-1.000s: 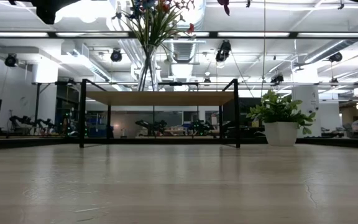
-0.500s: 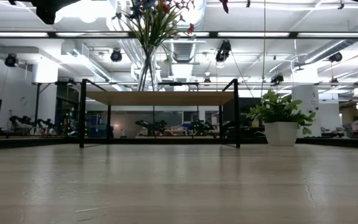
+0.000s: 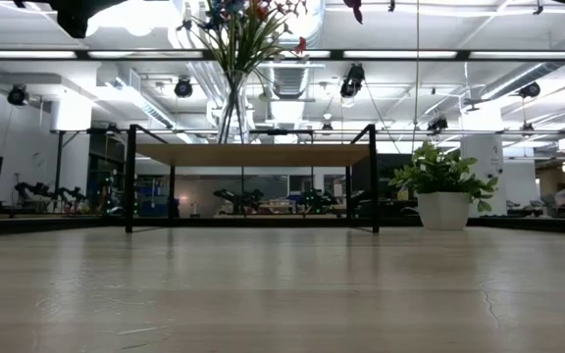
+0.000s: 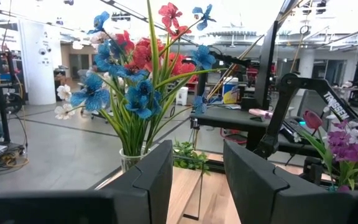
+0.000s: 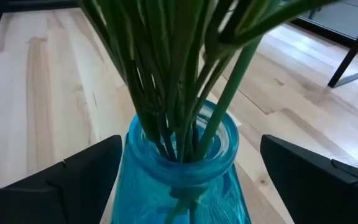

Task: Pick and place flowers into a vace then onto a shelf
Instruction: Put the blue flower vase on the shelf

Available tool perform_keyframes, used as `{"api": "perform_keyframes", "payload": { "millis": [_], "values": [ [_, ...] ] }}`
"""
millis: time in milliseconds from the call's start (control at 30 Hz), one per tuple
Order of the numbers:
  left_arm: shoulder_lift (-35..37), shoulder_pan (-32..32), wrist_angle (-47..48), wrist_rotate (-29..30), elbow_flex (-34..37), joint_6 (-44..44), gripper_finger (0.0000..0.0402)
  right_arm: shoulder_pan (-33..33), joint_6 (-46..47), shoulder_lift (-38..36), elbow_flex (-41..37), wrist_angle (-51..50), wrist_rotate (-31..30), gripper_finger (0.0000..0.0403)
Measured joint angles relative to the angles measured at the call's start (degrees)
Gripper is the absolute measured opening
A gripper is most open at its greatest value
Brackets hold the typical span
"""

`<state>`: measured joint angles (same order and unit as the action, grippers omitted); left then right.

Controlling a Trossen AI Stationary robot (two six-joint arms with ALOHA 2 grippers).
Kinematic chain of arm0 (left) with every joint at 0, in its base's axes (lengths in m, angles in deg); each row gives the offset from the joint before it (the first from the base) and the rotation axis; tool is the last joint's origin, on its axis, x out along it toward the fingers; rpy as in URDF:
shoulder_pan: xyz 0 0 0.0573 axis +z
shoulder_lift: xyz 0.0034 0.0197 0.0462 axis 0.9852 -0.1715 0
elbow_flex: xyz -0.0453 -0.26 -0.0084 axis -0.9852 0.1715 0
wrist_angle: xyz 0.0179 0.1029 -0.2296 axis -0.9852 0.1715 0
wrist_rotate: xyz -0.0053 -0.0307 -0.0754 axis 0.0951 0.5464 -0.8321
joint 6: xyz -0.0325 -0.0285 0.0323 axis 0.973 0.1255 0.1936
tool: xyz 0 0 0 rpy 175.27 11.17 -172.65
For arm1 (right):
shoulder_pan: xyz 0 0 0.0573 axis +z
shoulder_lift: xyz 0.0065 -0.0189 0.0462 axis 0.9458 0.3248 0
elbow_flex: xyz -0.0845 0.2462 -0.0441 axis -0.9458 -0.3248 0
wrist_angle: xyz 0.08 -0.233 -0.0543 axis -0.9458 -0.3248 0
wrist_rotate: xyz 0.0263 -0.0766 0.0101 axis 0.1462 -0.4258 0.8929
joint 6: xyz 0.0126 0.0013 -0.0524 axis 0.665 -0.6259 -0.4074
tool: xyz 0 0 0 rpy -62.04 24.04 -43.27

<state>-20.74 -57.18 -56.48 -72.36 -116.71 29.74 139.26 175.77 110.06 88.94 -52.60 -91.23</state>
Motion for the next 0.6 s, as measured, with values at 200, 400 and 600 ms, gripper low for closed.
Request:
{"api": "perform_keyframes", "payload": {
  "millis": [200,400,600],
  "values": [
    [0.0,-0.01,0.0,0.01,0.0,0.0,0.0127,-0.53,0.13,0.13,0.0,-0.01,-0.15,0.0345],
    [0.0,0.01,0.0,0.0,0.0,0.0,0.0127,-0.62,-0.06,-0.38,0.0,-0.14,-0.22,0.0278],
    [0.0,0.0,0.0,-0.01,0.0,0.0,0.0127,-0.74,-0.05,-0.46,0.0,-0.17,-0.2,0.0216]
  ]
}}
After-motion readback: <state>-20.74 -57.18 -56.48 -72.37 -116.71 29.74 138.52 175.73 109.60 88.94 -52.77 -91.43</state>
